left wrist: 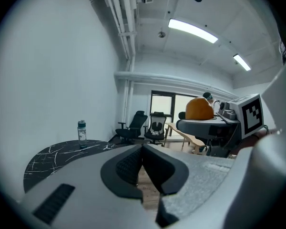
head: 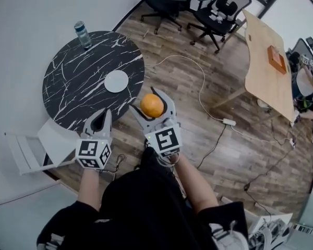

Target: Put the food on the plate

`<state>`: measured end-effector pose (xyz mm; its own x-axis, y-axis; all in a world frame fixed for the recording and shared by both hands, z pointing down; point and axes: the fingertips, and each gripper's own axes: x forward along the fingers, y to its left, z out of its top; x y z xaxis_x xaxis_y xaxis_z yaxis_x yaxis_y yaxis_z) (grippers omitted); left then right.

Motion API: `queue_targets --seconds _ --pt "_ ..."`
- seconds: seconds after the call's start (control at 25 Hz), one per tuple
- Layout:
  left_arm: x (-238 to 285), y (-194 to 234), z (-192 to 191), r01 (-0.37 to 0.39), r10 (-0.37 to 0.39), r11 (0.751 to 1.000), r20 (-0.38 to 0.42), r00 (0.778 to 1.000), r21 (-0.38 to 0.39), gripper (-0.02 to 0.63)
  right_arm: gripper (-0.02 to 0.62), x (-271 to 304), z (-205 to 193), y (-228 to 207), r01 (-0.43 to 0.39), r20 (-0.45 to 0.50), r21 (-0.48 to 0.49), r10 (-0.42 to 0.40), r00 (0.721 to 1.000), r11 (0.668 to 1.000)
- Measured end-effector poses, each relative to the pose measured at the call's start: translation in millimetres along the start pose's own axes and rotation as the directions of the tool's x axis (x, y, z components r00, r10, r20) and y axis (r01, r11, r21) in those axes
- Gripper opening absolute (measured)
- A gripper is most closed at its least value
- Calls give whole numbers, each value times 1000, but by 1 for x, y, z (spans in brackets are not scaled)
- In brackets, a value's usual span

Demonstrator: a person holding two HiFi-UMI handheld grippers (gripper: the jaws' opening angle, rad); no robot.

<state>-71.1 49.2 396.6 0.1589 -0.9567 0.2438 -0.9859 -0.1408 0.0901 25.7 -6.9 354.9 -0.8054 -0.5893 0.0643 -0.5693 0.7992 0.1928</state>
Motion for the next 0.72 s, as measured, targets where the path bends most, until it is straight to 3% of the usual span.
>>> queue_targets --seconds 0.28,0.44,0.56,0.72 --pt "78 10 3 15 -16 1000 -102 995 -10 0 322 62 -47 -40 -102 -81 -40 98 992 994" --pt "115 9 -10 27 -26 1000 -193 981 4 0 322 93 -83 -51 -189 -107 -55 182 977 980" --pt "129 12 -22 1 2 1000 -247 969 9 0 322 112 -108 -49 -250 -121 -53 242 963 967" --pt "134 24 -34 -37 23 998 -288 957 -43 0 322 135 -134 -33 -349 -143 -39 340 929 936"
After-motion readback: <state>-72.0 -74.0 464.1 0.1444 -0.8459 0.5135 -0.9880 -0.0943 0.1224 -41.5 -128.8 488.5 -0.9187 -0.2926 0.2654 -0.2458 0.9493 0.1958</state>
